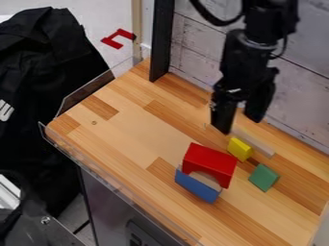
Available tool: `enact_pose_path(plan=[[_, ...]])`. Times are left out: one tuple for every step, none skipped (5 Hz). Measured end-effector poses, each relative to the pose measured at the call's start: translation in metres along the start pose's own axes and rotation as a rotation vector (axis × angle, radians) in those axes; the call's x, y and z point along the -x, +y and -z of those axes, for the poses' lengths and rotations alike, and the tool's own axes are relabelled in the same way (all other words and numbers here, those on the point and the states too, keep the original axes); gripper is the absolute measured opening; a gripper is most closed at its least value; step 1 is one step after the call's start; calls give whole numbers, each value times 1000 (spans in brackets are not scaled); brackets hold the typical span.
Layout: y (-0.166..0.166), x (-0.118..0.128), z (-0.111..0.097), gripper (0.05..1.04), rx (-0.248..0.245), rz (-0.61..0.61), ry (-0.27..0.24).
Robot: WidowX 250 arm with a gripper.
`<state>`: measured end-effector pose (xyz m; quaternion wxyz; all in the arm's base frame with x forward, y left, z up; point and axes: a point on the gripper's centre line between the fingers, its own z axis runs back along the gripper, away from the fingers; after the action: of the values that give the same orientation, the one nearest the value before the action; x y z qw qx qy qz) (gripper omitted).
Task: Put the rectangle on top of the red arch
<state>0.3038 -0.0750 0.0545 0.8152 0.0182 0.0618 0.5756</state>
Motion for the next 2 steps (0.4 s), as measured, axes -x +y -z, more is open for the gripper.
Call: enact_pose_path(plan=[[-6, 0, -2, 998, 21, 3, -5], [-12, -2, 7, 997, 29, -34, -4]])
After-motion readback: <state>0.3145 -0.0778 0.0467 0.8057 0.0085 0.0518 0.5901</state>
